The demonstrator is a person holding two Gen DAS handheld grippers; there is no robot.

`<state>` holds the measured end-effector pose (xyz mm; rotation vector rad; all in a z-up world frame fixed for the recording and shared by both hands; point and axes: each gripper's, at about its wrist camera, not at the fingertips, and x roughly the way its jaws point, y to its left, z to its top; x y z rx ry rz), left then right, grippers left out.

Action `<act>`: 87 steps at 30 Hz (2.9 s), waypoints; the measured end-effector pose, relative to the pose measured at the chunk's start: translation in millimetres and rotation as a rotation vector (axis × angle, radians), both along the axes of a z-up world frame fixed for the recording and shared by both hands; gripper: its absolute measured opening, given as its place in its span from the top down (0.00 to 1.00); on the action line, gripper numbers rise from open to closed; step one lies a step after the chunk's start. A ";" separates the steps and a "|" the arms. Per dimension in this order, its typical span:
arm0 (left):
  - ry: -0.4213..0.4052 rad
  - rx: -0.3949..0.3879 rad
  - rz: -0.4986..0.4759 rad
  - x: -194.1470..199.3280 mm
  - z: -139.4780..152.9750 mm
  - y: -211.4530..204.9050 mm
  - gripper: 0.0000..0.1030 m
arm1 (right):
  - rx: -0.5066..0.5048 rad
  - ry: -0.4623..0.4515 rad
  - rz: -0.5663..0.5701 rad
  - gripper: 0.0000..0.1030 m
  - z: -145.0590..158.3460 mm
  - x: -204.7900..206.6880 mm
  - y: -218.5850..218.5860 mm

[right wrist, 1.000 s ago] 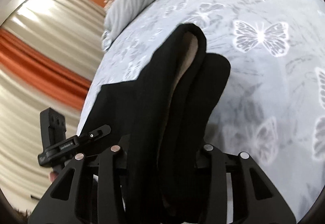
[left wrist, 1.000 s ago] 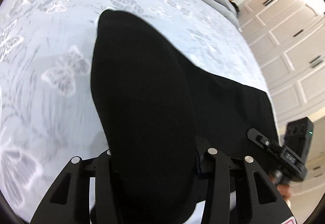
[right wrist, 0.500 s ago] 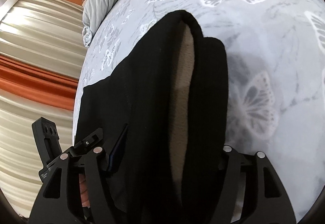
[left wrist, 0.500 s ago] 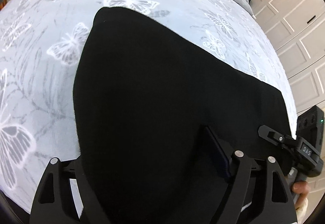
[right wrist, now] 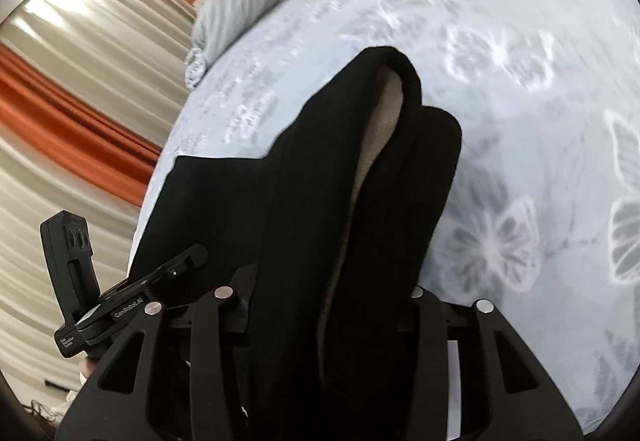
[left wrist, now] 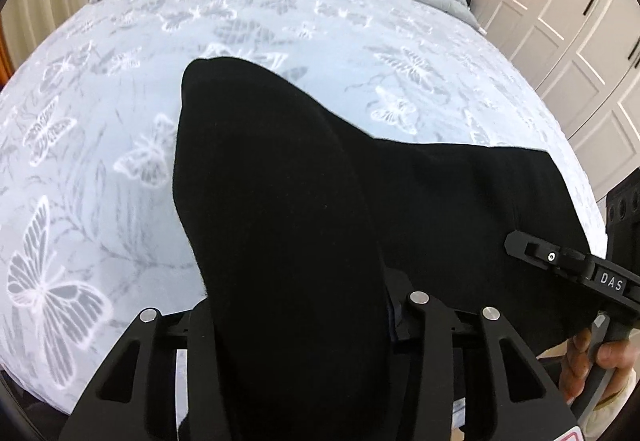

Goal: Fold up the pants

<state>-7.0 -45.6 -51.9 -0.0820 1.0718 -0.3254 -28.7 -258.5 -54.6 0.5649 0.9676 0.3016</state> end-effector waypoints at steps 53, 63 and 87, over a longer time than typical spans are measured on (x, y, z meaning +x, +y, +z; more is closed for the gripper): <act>-0.570 -0.024 0.065 211.6 125.8 -16.2 0.58 | 0.044 -0.481 -0.037 0.62 93.1 265.3 -29.3; -0.289 0.005 0.092 299.7 -1.4 -17.7 0.56 | -0.012 -0.150 -0.019 0.55 -36.1 337.7 -32.5; -0.138 0.055 0.267 279.1 -51.1 16.9 0.13 | -0.375 -0.135 0.016 0.81 -3.9 273.8 -1.4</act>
